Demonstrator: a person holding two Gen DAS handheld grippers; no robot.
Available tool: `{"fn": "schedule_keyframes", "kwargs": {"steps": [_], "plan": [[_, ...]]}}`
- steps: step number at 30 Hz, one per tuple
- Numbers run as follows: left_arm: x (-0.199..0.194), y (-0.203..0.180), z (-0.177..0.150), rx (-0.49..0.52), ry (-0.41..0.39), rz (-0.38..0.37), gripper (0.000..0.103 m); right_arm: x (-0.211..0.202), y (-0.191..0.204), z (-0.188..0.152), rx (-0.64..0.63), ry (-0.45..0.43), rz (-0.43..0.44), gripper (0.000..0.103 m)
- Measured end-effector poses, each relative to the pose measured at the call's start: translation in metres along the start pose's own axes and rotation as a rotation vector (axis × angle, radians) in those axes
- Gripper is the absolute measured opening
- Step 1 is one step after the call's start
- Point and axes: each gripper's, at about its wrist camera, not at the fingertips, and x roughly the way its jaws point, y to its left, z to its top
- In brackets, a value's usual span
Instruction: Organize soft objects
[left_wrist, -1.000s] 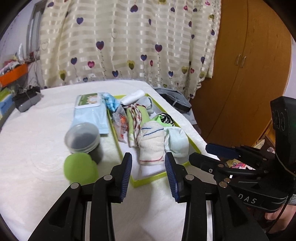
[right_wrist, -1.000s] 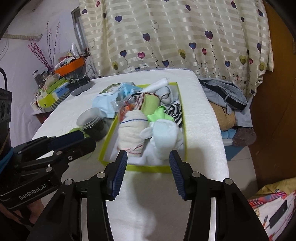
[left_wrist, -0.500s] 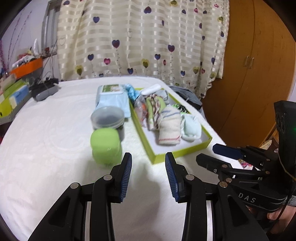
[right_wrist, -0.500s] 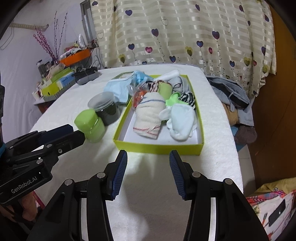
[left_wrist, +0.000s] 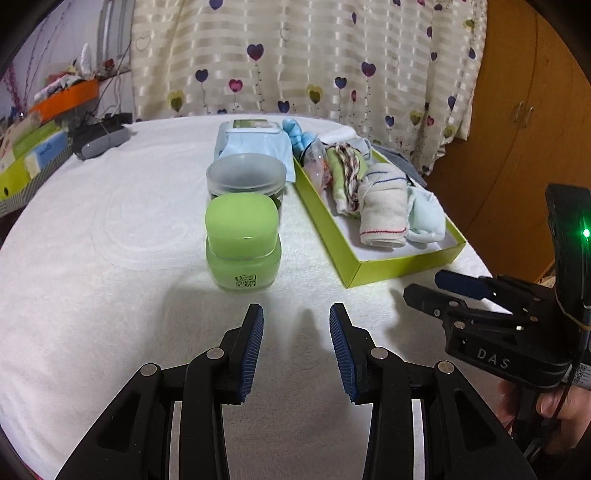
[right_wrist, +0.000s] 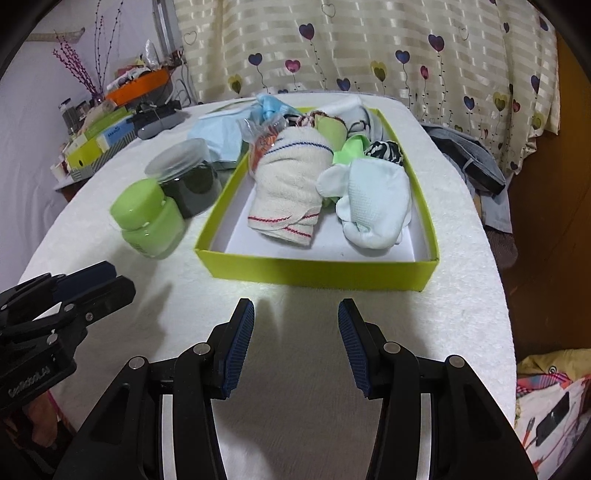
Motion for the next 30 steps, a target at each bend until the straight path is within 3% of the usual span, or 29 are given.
{"fn": "schedule_keyframes", "kwargs": {"steps": [15, 24, 30], "plan": [[0.022, 0.018, 0.007, -0.048, 0.039, 0.099, 0.036, 0.029, 0.009, 0.025, 0.001, 0.028, -0.041, 0.051], [0.032, 0.024, 0.007, -0.056, 0.059, 0.120, 0.036, 0.035, 0.019, 0.026, -0.024, 0.021, -0.083, 0.060], [0.037, 0.023, 0.008, -0.026, 0.054, 0.116, 0.046, 0.037, 0.022, 0.027, -0.027, 0.022, -0.090, 0.061]]}}
